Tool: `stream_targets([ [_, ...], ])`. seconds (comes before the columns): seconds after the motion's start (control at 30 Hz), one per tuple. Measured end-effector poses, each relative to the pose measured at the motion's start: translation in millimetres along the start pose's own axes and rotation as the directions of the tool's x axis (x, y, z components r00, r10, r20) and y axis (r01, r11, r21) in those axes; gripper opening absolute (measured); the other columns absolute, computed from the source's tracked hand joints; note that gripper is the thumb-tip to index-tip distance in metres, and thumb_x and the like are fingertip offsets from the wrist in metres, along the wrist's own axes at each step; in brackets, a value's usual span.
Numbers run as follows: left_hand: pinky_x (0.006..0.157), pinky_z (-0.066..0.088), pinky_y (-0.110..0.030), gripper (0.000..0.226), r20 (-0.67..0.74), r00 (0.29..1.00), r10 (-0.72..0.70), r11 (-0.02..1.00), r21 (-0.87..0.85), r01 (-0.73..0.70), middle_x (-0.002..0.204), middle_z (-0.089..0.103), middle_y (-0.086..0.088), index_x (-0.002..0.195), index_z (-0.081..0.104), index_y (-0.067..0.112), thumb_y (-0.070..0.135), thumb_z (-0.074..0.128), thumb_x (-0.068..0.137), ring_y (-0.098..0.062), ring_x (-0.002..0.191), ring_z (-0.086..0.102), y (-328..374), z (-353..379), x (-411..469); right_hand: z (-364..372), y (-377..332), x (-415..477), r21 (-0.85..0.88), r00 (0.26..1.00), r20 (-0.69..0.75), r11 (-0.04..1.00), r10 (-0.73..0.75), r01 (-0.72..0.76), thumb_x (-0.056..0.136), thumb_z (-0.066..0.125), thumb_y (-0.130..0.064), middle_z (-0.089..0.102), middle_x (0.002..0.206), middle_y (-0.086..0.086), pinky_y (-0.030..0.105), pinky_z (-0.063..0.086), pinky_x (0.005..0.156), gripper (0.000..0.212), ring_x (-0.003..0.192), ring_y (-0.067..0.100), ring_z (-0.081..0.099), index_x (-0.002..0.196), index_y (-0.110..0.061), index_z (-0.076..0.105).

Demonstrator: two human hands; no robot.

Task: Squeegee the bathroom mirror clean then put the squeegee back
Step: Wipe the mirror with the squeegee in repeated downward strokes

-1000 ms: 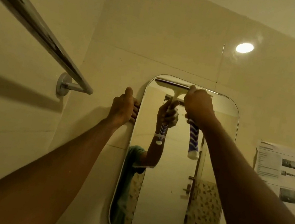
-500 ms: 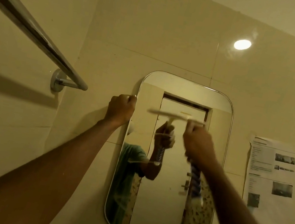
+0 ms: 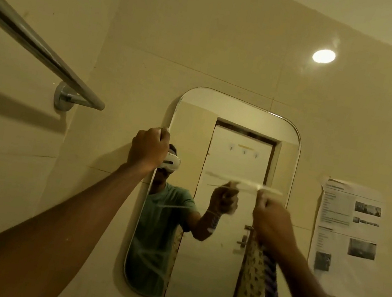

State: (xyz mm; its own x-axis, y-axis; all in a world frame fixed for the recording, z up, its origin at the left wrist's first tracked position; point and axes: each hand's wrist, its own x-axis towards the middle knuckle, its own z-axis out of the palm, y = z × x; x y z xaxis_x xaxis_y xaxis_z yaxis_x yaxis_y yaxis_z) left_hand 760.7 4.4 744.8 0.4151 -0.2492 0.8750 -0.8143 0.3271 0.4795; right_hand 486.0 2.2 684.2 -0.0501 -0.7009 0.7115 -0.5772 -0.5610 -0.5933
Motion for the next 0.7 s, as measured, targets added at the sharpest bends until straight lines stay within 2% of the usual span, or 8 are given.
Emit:
stream_targets([
  [0.07, 0.058, 0.051, -0.031, 0.043, -0.014, 1.000, -0.001, 1.000, 0.007, 0.002, 0.073, 0.064, -0.012, 0.079, 0.062, 0.004, 0.032, 0.036, 0.099, -0.027, 0.070, 0.063, 0.5, 1.2, -2.5, -26.7, -17.5, 38.2, 0.028, 0.996, -0.077, 0.998, -0.047, 0.049, 0.103, 0.033, -0.035, 0.054, 0.057, 0.003, 0.018, 0.041, 0.035, 0.045, 0.038, 0.006, 0.049, 0.073, -0.010, 0.055],
  [0.17, 0.048, 0.033, -0.021, 0.045, -0.047, 0.999, 0.005, 0.999, 0.046, -0.003, 0.069, 0.060, -0.009, 0.081, 0.064, 0.002, 0.032, 0.035, 0.100, -0.022, 0.065, 0.059, -1.8, 4.5, -7.6, -51.1, -34.0, 80.7, 0.060, 0.987, -0.139, 0.995, -0.075, 0.084, 0.103, 0.030, -0.037, 0.055, 0.061, 0.006, 0.025, 0.045, 0.038, 0.047, 0.045, 0.015, 0.054, 0.074, -0.010, 0.055],
  [0.23, 0.048, 0.031, -0.020, 0.046, -0.061, 0.998, 0.001, 0.998, 0.057, 0.002, 0.073, 0.063, -0.012, 0.084, 0.065, 0.001, 0.032, 0.035, 0.100, -0.020, 0.063, 0.056, -5.4, 7.4, -11.8, -47.6, -21.8, 81.0, 0.063, 0.990, -0.126, 0.996, -0.061, 0.069, 0.103, 0.029, -0.036, 0.054, 0.061, 0.006, 0.025, 0.044, 0.038, 0.044, 0.044, 0.015, 0.052, 0.076, -0.012, 0.052],
  [0.37, 0.052, 0.032, -0.024, 0.045, -0.074, 0.997, -0.037, 0.998, 0.050, 0.041, 0.076, 0.065, -0.015, 0.083, 0.065, 0.002, 0.032, 0.036, 0.100, -0.023, 0.066, 0.056, -10.2, 9.9, -18.8, -8.4, 46.1, 20.9, 0.094, 0.996, -0.086, 0.995, -0.018, 0.026, 0.103, 0.030, -0.034, 0.055, 0.060, 0.010, 0.030, 0.044, 0.041, 0.042, 0.043, 0.016, 0.048, 0.076, -0.012, 0.053],
  [0.47, 0.052, 0.033, -0.025, 0.047, -0.094, 0.995, -0.023, 0.998, 0.055, 0.028, 0.076, 0.066, -0.017, 0.081, 0.065, 0.001, 0.033, 0.036, 0.100, -0.026, 0.067, 0.059, -10.4, 10.5, -23.1, 17.3, 89.8, -40.1, 0.089, 0.996, -0.035, 0.993, 0.077, -0.074, 0.103, 0.030, -0.037, 0.064, 0.068, 0.018, 0.036, 0.054, 0.052, 0.046, 0.054, 0.030, 0.061, 0.080, -0.009, 0.059],
  [0.57, 0.048, 0.030, -0.022, 0.047, -0.123, 0.992, 0.010, 0.997, 0.076, 0.000, 0.075, 0.067, -0.018, 0.079, 0.065, 0.001, 0.031, 0.035, 0.100, -0.028, 0.067, 0.061, -9.0, 11.0, -24.3, 13.8, 90.0, -61.5, 0.046, 0.989, 0.025, 0.988, 0.149, -0.150, 0.102, 0.029, -0.040, 0.067, 0.072, 0.015, 0.036, 0.058, 0.056, 0.049, 0.062, 0.027, 0.066, 0.081, -0.009, 0.060],
  [0.63, 0.048, 0.029, -0.022, 0.048, -0.130, 0.991, 0.024, 0.996, 0.086, -0.012, 0.073, 0.067, -0.018, 0.078, 0.065, 0.000, 0.031, 0.035, 0.100, -0.029, 0.067, 0.062, -8.1, 11.2, -24.2, -2.6, 66.1, -39.5, 0.103, 0.996, 0.028, 0.991, 0.089, -0.091, 0.102, 0.031, -0.041, 0.062, 0.065, 0.015, 0.032, 0.053, 0.048, 0.050, 0.051, 0.022, 0.059, 0.078, -0.008, 0.059],
  [0.7, 0.047, 0.028, -0.020, 0.049, -0.133, 0.991, 0.018, 0.996, 0.087, -0.006, 0.072, 0.067, -0.017, 0.078, 0.065, 0.001, 0.032, 0.034, 0.100, -0.027, 0.066, 0.062, -8.5, 11.1, -23.4, -22.8, 26.0, 5.4, 0.115, 0.998, -0.047, 0.992, -0.042, 0.047, 0.103, 0.031, -0.041, 0.053, 0.057, 0.007, 0.027, 0.046, 0.041, 0.049, 0.042, 0.013, 0.049, 0.073, -0.010, 0.055],
])
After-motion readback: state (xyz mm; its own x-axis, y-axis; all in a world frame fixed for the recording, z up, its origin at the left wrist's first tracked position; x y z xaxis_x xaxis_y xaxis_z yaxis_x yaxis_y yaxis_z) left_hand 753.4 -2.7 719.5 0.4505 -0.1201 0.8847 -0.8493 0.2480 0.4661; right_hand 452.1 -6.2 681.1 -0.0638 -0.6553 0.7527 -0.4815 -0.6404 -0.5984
